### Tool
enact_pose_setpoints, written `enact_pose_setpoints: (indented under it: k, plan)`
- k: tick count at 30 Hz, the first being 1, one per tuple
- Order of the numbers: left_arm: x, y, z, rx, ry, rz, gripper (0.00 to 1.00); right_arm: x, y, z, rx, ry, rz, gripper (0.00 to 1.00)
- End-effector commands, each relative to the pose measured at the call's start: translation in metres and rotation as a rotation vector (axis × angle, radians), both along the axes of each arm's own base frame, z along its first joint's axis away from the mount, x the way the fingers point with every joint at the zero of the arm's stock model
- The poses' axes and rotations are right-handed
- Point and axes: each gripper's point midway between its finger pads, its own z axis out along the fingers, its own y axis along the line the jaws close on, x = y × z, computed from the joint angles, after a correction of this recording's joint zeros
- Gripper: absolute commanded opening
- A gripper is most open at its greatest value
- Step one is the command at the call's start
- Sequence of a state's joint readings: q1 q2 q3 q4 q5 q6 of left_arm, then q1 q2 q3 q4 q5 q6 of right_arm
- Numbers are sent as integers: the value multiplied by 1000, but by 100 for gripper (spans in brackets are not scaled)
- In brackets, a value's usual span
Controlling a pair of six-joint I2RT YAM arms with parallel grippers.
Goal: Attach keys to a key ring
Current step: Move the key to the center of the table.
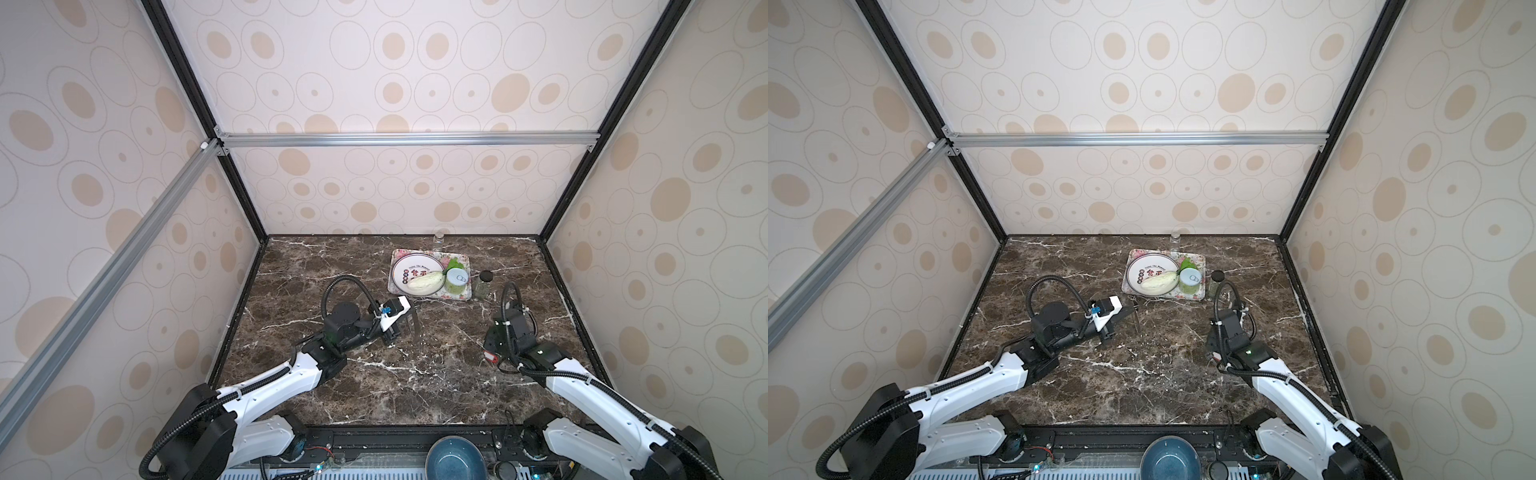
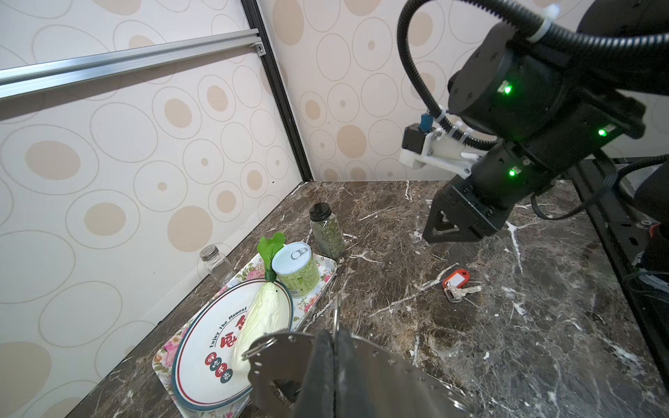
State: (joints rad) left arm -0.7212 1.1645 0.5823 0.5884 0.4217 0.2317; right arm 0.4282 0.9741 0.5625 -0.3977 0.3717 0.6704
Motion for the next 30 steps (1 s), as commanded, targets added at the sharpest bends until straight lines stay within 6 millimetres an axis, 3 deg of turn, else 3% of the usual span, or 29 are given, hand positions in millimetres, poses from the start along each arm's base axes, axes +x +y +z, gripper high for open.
enact_pose_setpoints:
  k: [1, 6, 11, 17, 23, 30]
  plan:
    - [-6, 0, 32, -66, -67, -15, 0, -14, -22, -20, -61, 83, -107, 32]
    - [-7, 1, 33, -70, -72, -13, 0, -13, -21, -55, 80, 158, -154, 30]
    - [-7, 1, 33, -71, -71, -13, 0, -22, -39, -71, 50, 193, -267, 32]
    - [-6, -1, 31, -68, -64, -16, 0, -33, -39, -90, 89, 238, -323, 34]
    - [-6, 0, 32, -70, -66, -18, 0, -40, -38, -92, 102, 266, -331, 30]
    - [-7, 0, 34, -74, -66, -21, 0, -45, -21, -98, 200, 301, -296, 27]
